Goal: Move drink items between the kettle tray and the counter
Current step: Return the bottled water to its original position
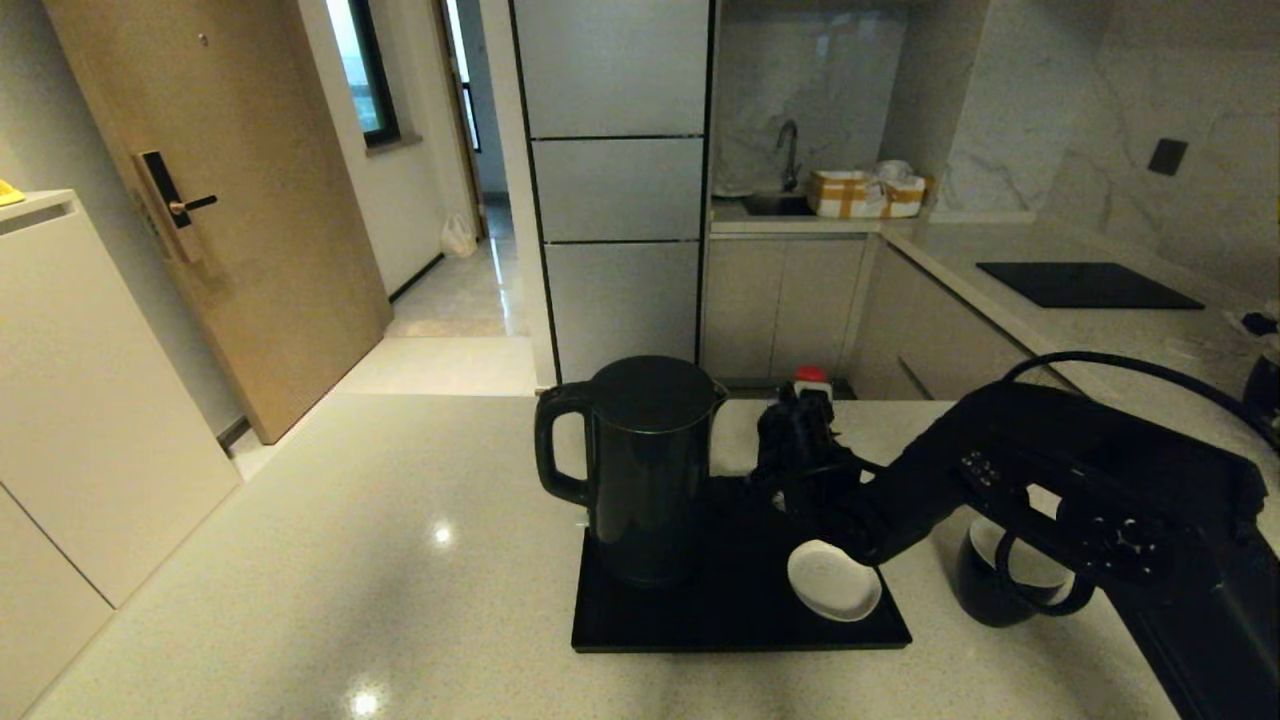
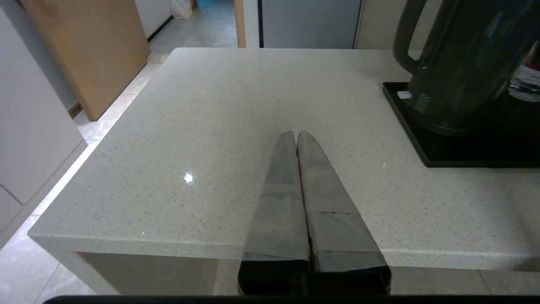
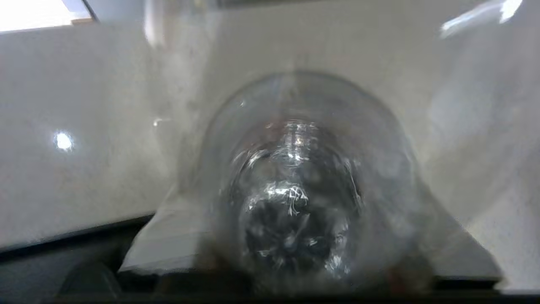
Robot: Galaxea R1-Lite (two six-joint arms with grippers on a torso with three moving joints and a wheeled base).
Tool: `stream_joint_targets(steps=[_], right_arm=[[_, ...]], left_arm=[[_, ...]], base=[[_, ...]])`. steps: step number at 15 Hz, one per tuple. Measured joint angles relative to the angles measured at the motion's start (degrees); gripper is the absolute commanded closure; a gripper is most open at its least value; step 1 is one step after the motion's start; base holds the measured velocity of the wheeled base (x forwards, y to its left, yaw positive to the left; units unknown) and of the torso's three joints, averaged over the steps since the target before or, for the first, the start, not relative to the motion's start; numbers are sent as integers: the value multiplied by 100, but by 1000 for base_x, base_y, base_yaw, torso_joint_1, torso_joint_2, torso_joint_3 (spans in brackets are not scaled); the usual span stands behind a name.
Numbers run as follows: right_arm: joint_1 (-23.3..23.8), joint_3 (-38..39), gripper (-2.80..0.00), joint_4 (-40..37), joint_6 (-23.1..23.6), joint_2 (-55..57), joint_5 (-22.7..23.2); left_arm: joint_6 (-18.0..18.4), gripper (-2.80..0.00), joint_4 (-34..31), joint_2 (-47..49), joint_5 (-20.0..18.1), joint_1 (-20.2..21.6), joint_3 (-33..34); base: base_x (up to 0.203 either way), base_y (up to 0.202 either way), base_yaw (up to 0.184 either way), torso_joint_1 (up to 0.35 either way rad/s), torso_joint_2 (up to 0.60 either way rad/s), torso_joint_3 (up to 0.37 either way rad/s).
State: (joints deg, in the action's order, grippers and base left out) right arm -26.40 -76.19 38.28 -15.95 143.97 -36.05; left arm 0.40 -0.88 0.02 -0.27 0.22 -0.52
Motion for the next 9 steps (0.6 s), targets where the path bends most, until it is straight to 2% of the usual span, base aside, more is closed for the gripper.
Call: stream_joint_targets(steps=[4, 9], right_arm=[[-2, 186, -280, -14, -14, -94, 22], [-2, 897, -280, -102, -14, -750, 288]], left_arm=[[-7, 0, 0, 0, 0, 0, 0], [0, 0, 0, 0, 0, 0, 0]], base=[[0, 0, 0, 0, 0, 0], [0, 0, 0, 0, 0, 0]])
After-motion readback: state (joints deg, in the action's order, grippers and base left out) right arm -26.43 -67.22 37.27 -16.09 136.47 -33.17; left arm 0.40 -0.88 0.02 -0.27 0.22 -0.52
